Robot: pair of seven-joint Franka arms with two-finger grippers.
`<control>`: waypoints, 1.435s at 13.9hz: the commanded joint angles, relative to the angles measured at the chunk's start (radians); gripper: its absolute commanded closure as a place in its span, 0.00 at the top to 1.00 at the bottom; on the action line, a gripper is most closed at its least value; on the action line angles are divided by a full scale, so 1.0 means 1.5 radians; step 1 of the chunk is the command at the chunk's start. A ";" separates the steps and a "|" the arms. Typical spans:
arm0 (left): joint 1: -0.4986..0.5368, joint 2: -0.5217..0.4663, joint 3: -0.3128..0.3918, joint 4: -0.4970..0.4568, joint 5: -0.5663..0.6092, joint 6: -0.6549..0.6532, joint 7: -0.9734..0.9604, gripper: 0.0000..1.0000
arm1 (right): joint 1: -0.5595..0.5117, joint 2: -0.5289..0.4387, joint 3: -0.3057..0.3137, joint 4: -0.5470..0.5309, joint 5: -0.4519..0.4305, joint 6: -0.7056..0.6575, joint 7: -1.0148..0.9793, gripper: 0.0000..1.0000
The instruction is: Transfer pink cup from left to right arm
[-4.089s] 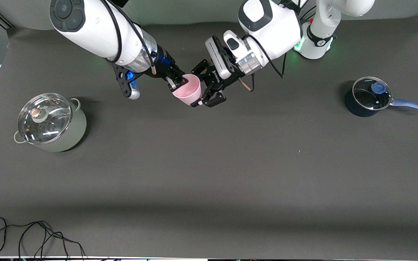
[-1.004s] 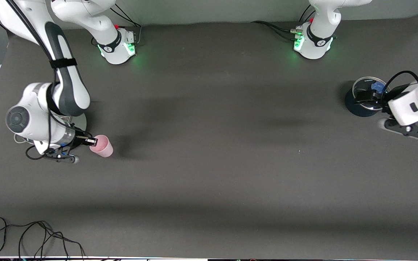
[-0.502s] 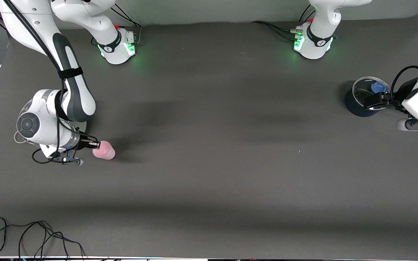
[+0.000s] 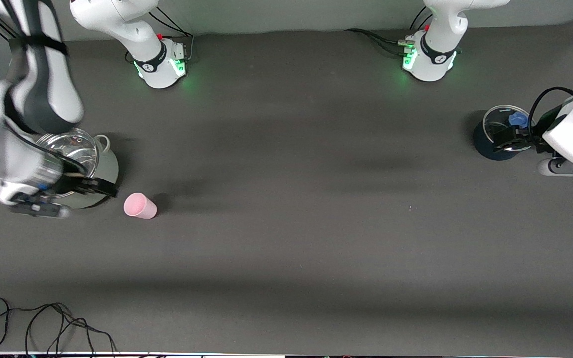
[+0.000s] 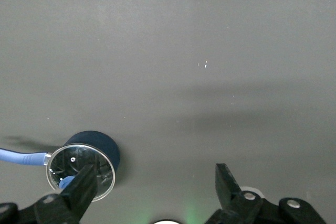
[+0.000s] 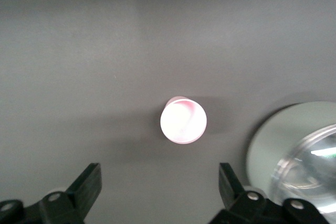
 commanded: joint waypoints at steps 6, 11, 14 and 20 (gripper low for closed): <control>-0.029 -0.022 0.026 0.004 0.002 -0.006 0.011 1.00 | 0.000 0.007 -0.049 0.241 -0.037 -0.248 -0.023 1.00; -0.031 -0.021 0.030 0.010 0.000 -0.012 0.012 1.00 | 0.004 0.004 -0.061 0.245 -0.036 -0.270 -0.029 1.00; -0.033 -0.021 0.028 0.010 0.000 -0.012 0.004 1.00 | 0.005 0.003 -0.058 0.244 -0.037 -0.290 -0.031 1.00; -0.033 -0.017 0.026 0.014 -0.001 -0.006 0.004 1.00 | -0.020 -0.004 -0.049 0.237 -0.037 -0.306 -0.051 1.00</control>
